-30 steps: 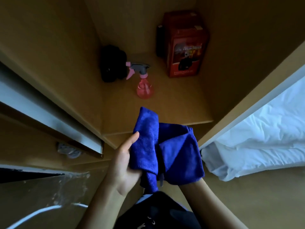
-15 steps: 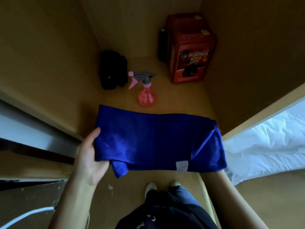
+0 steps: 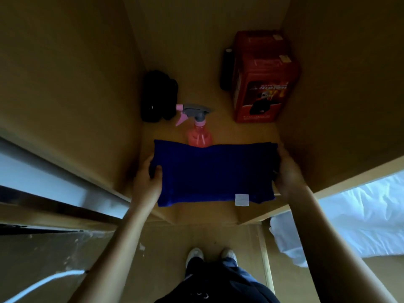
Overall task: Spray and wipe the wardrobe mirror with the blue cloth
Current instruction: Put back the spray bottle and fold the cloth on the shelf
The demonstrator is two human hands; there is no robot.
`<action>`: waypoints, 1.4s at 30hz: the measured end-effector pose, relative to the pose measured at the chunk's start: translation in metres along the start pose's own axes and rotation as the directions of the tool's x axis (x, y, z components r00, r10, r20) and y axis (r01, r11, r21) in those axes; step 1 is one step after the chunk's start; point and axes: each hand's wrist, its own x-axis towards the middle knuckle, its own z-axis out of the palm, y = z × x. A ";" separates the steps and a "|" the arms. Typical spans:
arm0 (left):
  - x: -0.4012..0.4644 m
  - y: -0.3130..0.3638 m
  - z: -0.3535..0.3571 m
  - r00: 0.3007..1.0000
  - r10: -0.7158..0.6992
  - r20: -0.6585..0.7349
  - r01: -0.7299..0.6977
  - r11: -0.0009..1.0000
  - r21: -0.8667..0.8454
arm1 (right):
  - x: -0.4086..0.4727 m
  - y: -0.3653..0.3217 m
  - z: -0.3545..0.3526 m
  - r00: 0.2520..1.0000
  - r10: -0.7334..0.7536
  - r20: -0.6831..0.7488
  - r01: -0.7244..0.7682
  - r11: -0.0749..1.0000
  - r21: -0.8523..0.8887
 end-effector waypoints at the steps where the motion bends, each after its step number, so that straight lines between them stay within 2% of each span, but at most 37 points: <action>1: -0.005 -0.004 0.001 0.998 0.053 -0.020 -0.050 0.990 0.135 | 0.000 0.004 -0.004 0.988 -0.118 -0.095 0.101 0.980 -0.170; 2: -0.010 -0.009 0.002 0.993 0.117 -0.024 -0.107 0.965 0.239 | -0.003 0.007 -0.007 0.946 -0.273 -0.177 0.192 0.907 -0.374; 3: -0.015 -0.013 0.004 0.985 0.170 -0.012 -0.157 0.934 0.322 | -0.010 0.010 -0.008 0.889 -0.419 -0.187 0.270 0.806 -0.526; 5: -0.021 -0.024 0.005 0.978 0.206 -0.020 -0.181 0.896 0.406 | -0.019 0.023 -0.012 0.831 -0.550 -0.078 0.360 0.640 -0.679; 6: -0.020 -0.029 0.005 0.980 0.194 -0.046 -0.160 0.904 0.397 | -0.024 0.028 -0.011 0.855 -0.518 -0.015 0.345 0.590 -0.730; 8: -0.019 -0.034 0.007 0.993 0.068 -0.098 -0.038 0.958 0.285 | -0.025 0.040 -0.012 0.939 -0.341 0.041 0.207 0.465 -0.861; 10: -0.015 -0.034 0.008 0.986 -0.136 -0.091 0.150 0.976 0.161 | -0.028 0.048 -0.013 0.979 -0.202 0.009 0.078 0.338 -0.938; 12: -0.013 -0.037 0.007 0.972 -0.225 -0.068 0.230 0.971 0.065 | -0.032 0.052 -0.015 0.983 -0.179 -0.038 0.018 0.304 -0.952; 14: -0.014 -0.036 0.005 0.972 -0.224 -0.070 0.224 0.975 -0.006 | -0.035 0.055 -0.017 0.980 -0.193 -0.040 0.030 0.344 -0.939; 15: -0.017 -0.033 0.004 0.978 -0.188 -0.088 0.190 0.982 0.009 | -0.036 0.057 -0.018 0.977 -0.209 -0.031 0.053 0.384 -0.922; 18: -0.022 -0.026 0.001 0.985 0.028 -0.168 0.009 0.976 0.216 | -0.045 0.063 -0.021 0.952 -0.306 -0.016 0.146 0.499 -0.854; 20: -0.027 -0.019 0.001 0.975 0.095 -0.199 -0.054 0.978 0.201 | -0.049 0.069 -0.024 0.935 -0.347 -0.078 0.170 0.629 -0.759; 21: -0.028 -0.017 0.002 0.976 0.081 -0.200 -0.055 0.990 0.130 | -0.051 0.071 -0.026 0.929 -0.347 -0.129 0.169 0.706 -0.687; 23: -0.032 -0.011 0.006 0.984 -0.068 -0.164 0.032 0.976 -0.213 | -0.054 0.072 -0.030 0.918 -0.325 -0.227 0.142 0.805 -0.576; 25: -0.037 -0.009 0.012 0.971 -0.233 -0.062 0.166 0.834 -0.527 | -0.055 0.077 -0.035 0.895 -0.357 -0.267 0.139 0.793 -0.594; 26: -0.038 -0.012 0.014 0.957 -0.289 -0.016 0.225 0.777 -0.588 | -0.056 0.079 -0.036 0.884 -0.376 -0.278 0.143 0.784 -0.604; 28: -0.038 -0.018 0.015 0.937 -0.348 0.039 0.290 0.709 -0.642 | -0.056 0.080 -0.035 0.878 -0.377 -0.294 0.142 0.793 -0.592; 31: -0.037 -0.019 0.014 0.930 -0.359 0.078 0.314 0.666 -0.677 | -0.050 0.077 -0.029 0.927 -0.182 -0.327 -0.021 0.847 -0.532; 33: -0.037 -0.016 0.013 0.925 -0.365 0.103 0.330 0.642 -0.692 | -0.046 0.082 -0.030 0.934 -0.039 -0.354 -0.091 0.935 -0.344; 35: -0.035 -0.018 0.013 0.918 -0.382 0.106 0.341 0.625 -0.702 | -0.048 0.088 -0.032 0.935 0.042 -0.352 -0.113 0.976 -0.185; 38: -0.037 -0.018 0.015 0.910 -0.401 0.103 0.356 0.630 -0.690 | -0.050 0.092 -0.034 0.942 0.074 -0.327 -0.109 0.990 -0.089; 42: -0.037 -0.012 0.014 0.929 -0.352 0.113 0.330 0.650 -0.684 | -0.049 0.083 -0.033 0.932 0.090 -0.351 -0.075 0.996 0.057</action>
